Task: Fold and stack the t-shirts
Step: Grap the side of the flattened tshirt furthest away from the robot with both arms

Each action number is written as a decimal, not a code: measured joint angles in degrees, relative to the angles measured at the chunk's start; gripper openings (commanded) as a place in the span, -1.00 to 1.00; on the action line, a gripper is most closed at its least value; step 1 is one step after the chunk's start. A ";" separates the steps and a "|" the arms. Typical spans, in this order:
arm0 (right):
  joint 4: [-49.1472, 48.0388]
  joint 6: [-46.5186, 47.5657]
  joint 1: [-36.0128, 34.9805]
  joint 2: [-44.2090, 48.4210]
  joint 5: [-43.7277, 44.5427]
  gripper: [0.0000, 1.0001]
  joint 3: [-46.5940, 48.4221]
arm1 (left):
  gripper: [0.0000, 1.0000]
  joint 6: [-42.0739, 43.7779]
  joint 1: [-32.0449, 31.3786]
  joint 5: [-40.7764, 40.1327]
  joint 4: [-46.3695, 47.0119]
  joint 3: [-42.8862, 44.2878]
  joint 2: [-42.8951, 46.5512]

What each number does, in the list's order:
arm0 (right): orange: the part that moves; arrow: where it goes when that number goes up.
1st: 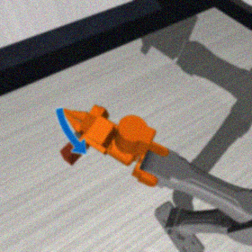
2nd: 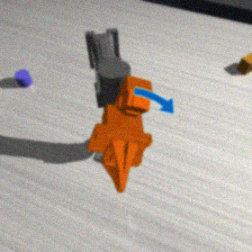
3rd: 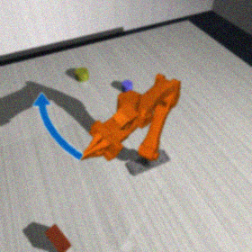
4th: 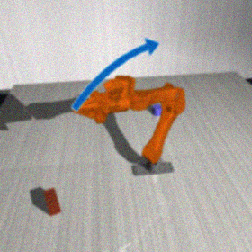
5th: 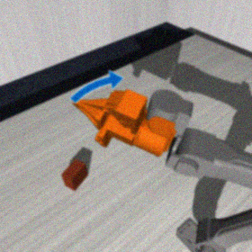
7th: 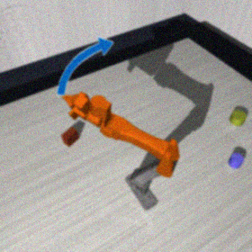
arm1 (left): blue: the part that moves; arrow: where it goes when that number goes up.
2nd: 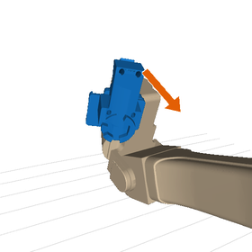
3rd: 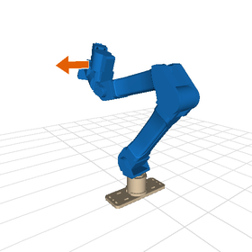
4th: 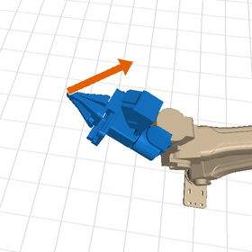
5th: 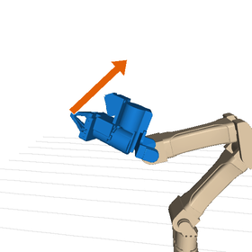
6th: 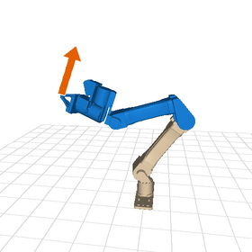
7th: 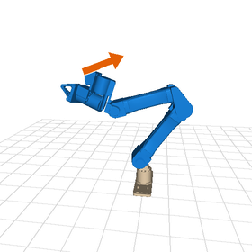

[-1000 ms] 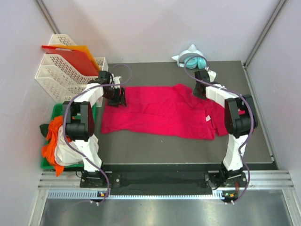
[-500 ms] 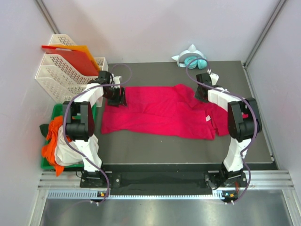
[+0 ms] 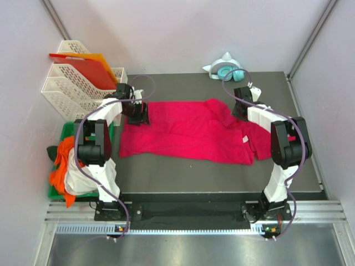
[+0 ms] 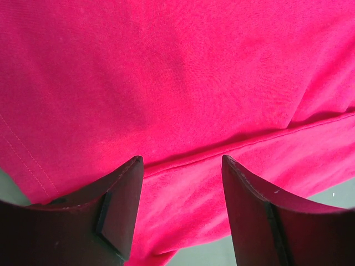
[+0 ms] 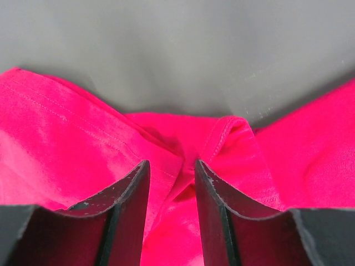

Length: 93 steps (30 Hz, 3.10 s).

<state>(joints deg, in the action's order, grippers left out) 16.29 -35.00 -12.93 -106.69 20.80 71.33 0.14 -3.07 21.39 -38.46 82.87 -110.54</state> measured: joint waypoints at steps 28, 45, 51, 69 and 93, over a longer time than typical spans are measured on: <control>0.24 0.94 -0.09 -5.16 -1.20 -1.00 2.29 | 0.25 -0.70 -0.04 -1.01 0.59 -0.02 -0.02; 2.86 8.66 -5.62 -3.98 7.74 -0.95 9.62 | 0.26 -3.72 -0.04 -7.37 2.89 2.12 -0.61; 3.63 8.96 -5.70 -3.98 8.02 -0.80 9.66 | 0.26 -3.69 -0.04 -7.34 2.91 2.10 -0.61; 4.59 8.94 -5.68 -5.16 7.80 -0.57 9.81 | 0.25 -3.69 -0.04 -7.32 2.91 2.10 -0.63; 4.76 9.57 -5.66 -7.23 7.76 -0.55 11.63 | 0.26 -3.67 -0.04 -7.30 2.95 1.14 -0.63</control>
<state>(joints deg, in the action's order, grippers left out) 21.06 -25.43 -18.59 -113.93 28.56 82.96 -3.53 -3.11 14.09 -35.51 84.01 -111.18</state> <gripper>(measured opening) 0.271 0.629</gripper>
